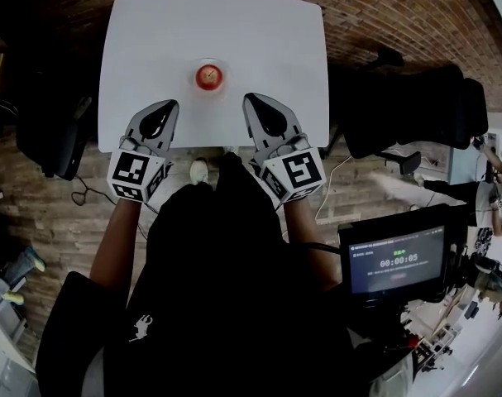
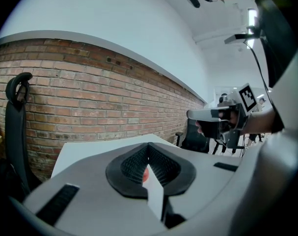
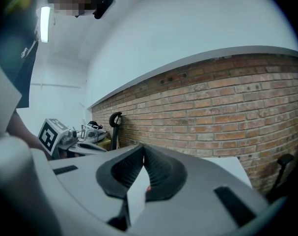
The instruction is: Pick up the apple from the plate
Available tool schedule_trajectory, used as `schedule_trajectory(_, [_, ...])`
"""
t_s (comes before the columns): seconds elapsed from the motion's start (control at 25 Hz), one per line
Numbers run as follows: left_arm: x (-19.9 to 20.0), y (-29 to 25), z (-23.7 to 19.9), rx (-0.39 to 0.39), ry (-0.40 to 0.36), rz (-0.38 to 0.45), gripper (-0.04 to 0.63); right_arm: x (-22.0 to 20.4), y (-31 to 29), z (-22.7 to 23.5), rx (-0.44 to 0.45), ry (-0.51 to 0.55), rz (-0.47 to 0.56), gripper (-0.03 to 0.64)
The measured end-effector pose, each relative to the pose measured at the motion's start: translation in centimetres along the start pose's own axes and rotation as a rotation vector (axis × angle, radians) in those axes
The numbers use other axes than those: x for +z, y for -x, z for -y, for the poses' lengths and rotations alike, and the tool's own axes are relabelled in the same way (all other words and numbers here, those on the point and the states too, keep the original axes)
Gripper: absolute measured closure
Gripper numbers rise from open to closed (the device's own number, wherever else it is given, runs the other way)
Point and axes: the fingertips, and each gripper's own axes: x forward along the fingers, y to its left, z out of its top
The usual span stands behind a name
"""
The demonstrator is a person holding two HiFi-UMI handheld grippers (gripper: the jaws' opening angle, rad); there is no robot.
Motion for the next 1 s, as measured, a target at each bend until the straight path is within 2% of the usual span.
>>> schedule_trajectory(0.2, [-0.3,-0.5,-0.7,0.049,0.012,-0.018,0.589,-0.2,-1.6,0.6,0.062,-0.001,-0.018,0.612])
schedule_trajectory(0.4, [-0.4,-3.3,-0.4,0.057,0.015,-0.035,0.591,-1.5,-3.7,2.9,0.120,0.036,-0.053,0.612])
schedule_trajectory(0.68, [-1.6,-5.8,0.4,0.070,-0.042,-0.084,0.591,-4.1,-5.4,3.9,0.188,0.081,-0.121,0.612])
schedule_trajectory(1.0, [-3.3,-10.0,1.9,0.051,0.026,-0.102,0.591,-6.5,-6.5,5.8,0.272,0.069,-0.183,0.612])
